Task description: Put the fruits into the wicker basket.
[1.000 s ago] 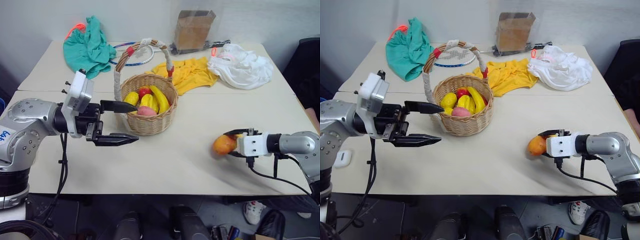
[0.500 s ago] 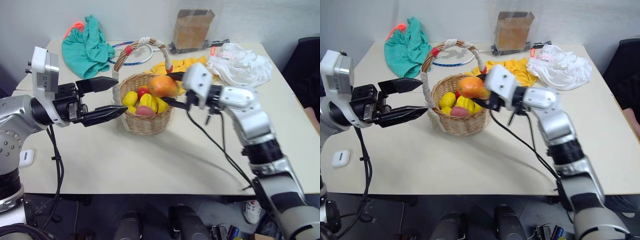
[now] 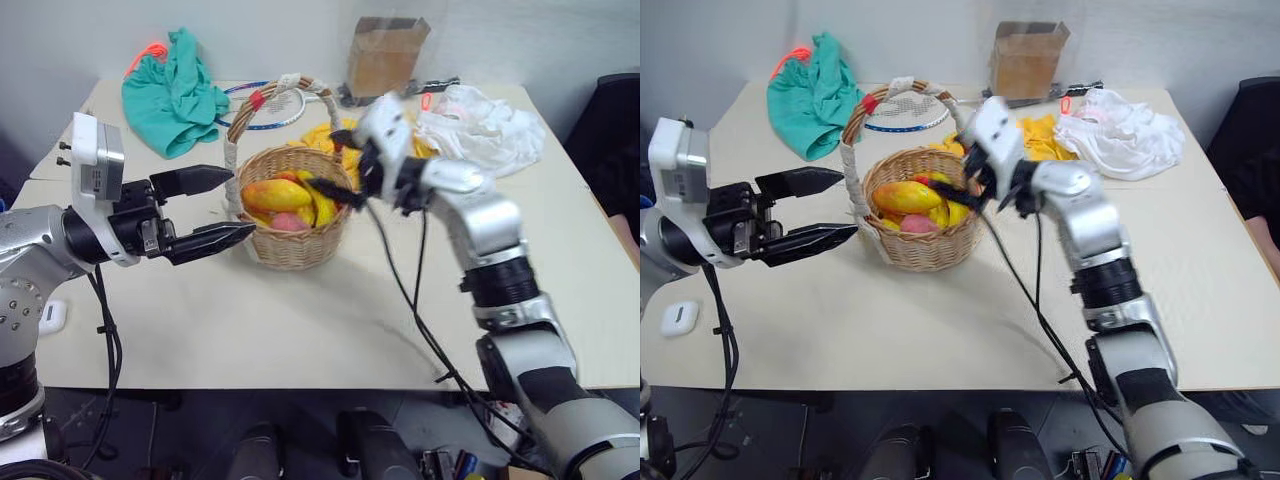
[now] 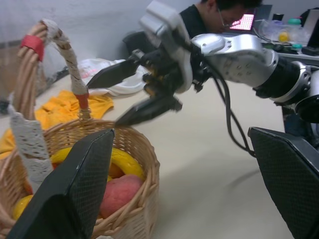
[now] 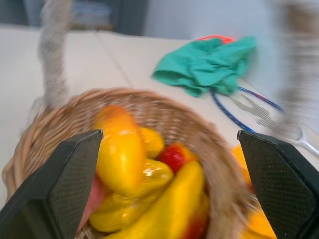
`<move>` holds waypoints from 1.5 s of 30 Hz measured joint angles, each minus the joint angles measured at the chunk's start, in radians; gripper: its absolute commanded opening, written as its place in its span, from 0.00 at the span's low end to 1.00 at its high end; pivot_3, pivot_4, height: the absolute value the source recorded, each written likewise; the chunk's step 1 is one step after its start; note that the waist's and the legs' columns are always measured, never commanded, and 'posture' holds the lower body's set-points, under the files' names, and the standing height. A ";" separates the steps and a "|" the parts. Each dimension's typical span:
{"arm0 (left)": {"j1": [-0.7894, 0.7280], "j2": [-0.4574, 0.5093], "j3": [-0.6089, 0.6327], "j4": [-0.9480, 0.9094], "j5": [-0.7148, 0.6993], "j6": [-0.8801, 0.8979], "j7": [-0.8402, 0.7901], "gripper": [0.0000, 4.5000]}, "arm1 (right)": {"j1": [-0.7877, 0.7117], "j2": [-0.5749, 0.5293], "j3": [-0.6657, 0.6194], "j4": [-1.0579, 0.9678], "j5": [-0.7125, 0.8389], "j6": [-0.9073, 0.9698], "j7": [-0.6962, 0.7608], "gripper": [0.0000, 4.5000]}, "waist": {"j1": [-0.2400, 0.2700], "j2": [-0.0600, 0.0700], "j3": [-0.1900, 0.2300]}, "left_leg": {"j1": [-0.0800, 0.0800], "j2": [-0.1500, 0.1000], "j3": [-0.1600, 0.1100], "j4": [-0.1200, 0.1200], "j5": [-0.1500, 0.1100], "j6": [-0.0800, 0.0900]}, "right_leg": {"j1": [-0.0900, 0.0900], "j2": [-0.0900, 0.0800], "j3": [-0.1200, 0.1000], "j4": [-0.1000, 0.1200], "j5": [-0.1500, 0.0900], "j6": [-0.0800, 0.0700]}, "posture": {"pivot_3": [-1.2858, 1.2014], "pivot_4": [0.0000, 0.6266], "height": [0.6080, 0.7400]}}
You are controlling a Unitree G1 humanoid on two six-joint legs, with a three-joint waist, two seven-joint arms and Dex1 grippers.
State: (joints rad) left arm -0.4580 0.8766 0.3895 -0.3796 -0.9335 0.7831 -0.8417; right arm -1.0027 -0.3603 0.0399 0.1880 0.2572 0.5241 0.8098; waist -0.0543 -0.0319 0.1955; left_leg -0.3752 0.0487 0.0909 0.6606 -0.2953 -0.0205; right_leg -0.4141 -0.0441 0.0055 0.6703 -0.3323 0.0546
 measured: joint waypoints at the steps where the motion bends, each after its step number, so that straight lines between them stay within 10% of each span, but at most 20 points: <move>1: 0.001 0.000 0.003 0.000 0.000 -0.001 0.001 1.00 | 0.000 -0.003 -0.027 -0.003 0.023 0.038 -0.008 0.99 | 0.000 0.000 0.000 | 0.000 0.000 0.000 0.000 0.000 0.000 | 0.000 0.000 0.000 0.000 0.000 0.000 | 0.52 0.24 1.00; 15: 0.002 0.034 0.002 -0.002 0.002 -0.007 -0.003 1.00 | -0.212 0.207 -0.092 0.598 0.035 -0.087 -0.134 0.99 | -0.032 0.000 0.000 | -0.002 0.000 0.003 -0.011 0.003 -0.004 | -0.006 0.001 0.002 -0.001 0.000 0.000 | 0.52 0.24 1.00; 29: -0.009 0.043 -0.007 0.000 0.008 -0.019 -0.012 1.00 | -0.332 0.249 -0.134 0.913 -0.030 -0.353 -0.163 0.09 | -0.036 0.000 0.000 | -0.014 0.000 0.002 -0.009 0.004 -0.004 | -0.017 0.002 0.001 0.002 0.000 0.000 | 0.52 0.24 1.00; 38: -0.049 0.031 -0.051 0.001 0.012 -0.031 -0.029 1.00 | -0.132 0.179 -0.126 0.588 -0.001 -0.351 0.011 0.06 | -0.019 0.000 0.000 | -0.016 0.000 0.001 -0.008 0.004 -0.003 | -0.017 0.001 0.000 0.001 0.000 0.000 | 0.52 0.24 1.00; 45: -0.113 -0.027 -0.135 0.016 0.010 -0.034 -0.069 1.00 | 0.152 -0.172 -0.254 -0.010 0.098 -0.074 -0.012 0.06 | 0.019 0.000 0.000 | -0.016 -0.001 0.001 -0.008 0.003 -0.002 | -0.017 0.001 0.000 -0.002 0.001 0.001 | 0.52 0.24 1.00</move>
State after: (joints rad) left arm -0.5707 0.8496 0.2543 -0.3634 -0.9236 0.7488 -0.9105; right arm -0.8507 -0.5319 -0.2142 0.1779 0.3552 0.4505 0.7982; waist -0.0350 -0.0318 0.1955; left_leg -0.3915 0.0477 0.0919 0.6530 -0.2925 -0.0227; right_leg -0.4310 -0.0434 0.0058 0.6680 -0.3318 0.0553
